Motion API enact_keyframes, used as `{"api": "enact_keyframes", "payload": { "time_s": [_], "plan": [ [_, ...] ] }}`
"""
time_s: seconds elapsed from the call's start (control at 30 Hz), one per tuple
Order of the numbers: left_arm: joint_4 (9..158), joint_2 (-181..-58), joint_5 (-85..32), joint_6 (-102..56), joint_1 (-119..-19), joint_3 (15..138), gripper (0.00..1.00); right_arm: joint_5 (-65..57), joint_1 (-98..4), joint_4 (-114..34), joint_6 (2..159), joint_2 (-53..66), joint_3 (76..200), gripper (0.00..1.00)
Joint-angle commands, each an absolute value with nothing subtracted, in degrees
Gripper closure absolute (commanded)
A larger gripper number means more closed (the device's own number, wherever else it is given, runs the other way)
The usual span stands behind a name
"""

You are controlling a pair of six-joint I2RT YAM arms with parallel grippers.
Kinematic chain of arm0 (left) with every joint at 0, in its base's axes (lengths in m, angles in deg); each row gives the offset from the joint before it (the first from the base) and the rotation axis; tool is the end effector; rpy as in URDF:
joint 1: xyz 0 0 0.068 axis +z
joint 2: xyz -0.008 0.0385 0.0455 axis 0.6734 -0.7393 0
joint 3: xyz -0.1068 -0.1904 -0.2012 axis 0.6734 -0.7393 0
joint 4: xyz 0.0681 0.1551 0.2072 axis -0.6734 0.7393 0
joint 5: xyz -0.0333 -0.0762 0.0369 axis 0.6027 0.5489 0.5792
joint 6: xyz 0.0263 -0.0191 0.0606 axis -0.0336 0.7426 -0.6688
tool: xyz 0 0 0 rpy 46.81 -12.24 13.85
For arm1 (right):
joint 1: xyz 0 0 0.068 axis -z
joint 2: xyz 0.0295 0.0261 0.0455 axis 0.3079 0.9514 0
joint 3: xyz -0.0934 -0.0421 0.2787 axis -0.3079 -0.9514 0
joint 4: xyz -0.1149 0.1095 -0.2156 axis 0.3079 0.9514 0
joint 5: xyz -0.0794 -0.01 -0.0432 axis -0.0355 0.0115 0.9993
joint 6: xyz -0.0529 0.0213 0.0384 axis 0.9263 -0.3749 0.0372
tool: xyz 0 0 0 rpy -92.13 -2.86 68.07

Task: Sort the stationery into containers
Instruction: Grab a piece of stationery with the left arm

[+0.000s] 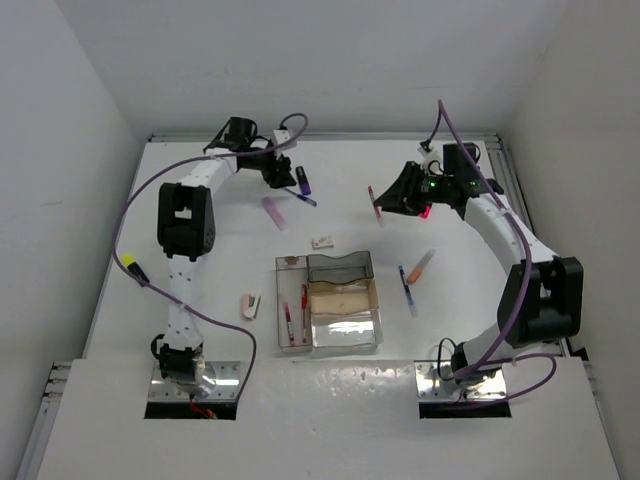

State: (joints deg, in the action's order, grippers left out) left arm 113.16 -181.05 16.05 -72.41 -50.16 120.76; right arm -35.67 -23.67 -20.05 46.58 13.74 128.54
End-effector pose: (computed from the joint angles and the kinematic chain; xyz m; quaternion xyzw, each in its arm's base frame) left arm 0.5493 -0.1192 0.1980 0.4687 0.7175 -0.3041 0.4160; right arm 0.3482 0.0706 0.2832 0.1298 0.8633 0.4344 0.2215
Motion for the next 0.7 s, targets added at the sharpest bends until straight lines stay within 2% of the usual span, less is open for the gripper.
{"api": "enact_keyframes", "payload": {
  "time_s": [0.0,0.27,0.33,0.67],
  "plan": [
    [114.6,-182.3,16.8,-75.1,-50.9,122.5,0.37,-37.0,-23.3,-20.4,47.3,13.7,130.0,0.66],
    [113.6,-184.4,16.0,-69.7,-50.7,122.9,0.30,-37.2,-22.3,-19.8,47.1,13.3,129.5,0.66],
    [114.1,-184.2,15.6,-69.1,-50.7,122.7,0.26,-37.2,-22.2,-19.4,47.2,13.3,129.8,0.66],
    [132.5,-188.3,10.0,-72.5,-50.2,129.2,0.22,-37.3,-22.1,-19.8,46.5,12.9,129.3,0.66]
  ]
}}
